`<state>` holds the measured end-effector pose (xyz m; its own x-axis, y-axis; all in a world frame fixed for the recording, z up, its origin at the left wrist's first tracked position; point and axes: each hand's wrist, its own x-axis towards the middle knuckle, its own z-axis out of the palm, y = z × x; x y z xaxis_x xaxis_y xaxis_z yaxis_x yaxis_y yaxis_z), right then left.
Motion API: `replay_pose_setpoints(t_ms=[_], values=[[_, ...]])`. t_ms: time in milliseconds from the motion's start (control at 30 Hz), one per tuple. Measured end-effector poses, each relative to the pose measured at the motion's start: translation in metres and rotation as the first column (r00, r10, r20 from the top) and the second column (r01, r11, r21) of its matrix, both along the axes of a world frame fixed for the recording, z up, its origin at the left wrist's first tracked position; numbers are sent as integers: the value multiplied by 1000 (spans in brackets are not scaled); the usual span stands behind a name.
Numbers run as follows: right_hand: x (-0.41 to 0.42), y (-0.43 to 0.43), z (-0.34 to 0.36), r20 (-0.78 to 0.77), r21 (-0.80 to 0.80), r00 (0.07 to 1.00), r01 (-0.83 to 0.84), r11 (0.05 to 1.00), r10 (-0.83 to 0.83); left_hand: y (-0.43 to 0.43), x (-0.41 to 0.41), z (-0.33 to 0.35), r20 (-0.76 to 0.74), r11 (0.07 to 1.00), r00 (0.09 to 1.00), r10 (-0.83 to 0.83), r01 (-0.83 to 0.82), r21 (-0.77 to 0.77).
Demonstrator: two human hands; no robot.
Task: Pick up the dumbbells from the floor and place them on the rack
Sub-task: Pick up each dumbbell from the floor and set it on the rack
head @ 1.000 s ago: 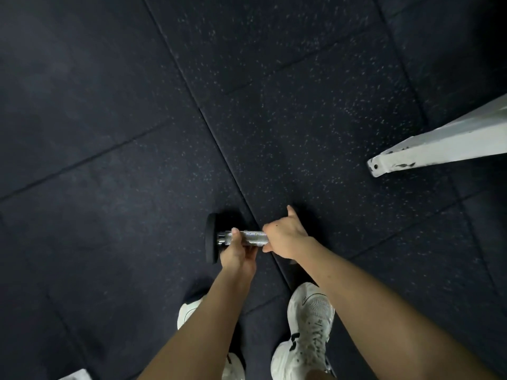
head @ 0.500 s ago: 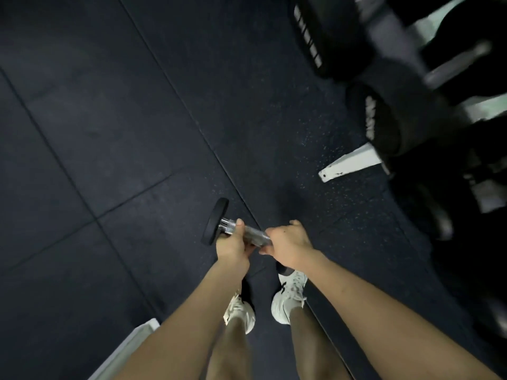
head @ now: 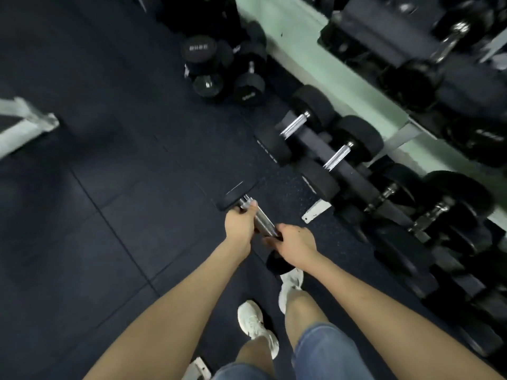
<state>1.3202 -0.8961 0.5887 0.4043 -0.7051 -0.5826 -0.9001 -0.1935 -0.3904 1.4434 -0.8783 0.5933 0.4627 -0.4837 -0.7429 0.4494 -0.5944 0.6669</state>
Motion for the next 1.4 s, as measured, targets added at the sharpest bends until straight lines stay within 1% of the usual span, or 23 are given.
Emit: replay_pose_setpoints(t_ms=[100,167,267,400,600,700,767,900,1067,1267,1400], values=[[1,-32,13,81,15,986,146,989,-147,-45,0,24,82,994,992,-100,103,-34],[0,-61,23,124,27,967,222,975,-224,-80,0,36,110,985,981,-160,166,-48],[-4,-112,41,162,19,950,266,964,-265,-141,-3,50,157,967,958,-242,251,-44],[-8,-193,59,167,-22,935,322,946,-314,-233,-11,74,221,935,913,-343,355,-14],[-18,-312,82,224,-20,861,472,881,-457,-365,-28,101,294,877,841,-454,480,-21],[-21,-361,85,263,-11,808,549,835,-528,-426,-36,107,350,826,776,-524,564,-15],[-19,-391,82,277,-7,760,613,790,-588,-464,-41,107,383,786,728,-569,618,-7],[-8,-443,76,299,39,611,760,649,-733,-529,-50,110,438,694,619,-652,719,16],[6,-495,68,306,53,446,874,483,-841,-594,-55,106,425,565,500,-754,825,32],[18,-538,66,289,71,317,934,350,-904,-646,-52,95,360,461,420,-833,887,33],[24,-558,57,272,83,265,951,297,-925,-668,-53,88,356,384,346,-868,922,41]])
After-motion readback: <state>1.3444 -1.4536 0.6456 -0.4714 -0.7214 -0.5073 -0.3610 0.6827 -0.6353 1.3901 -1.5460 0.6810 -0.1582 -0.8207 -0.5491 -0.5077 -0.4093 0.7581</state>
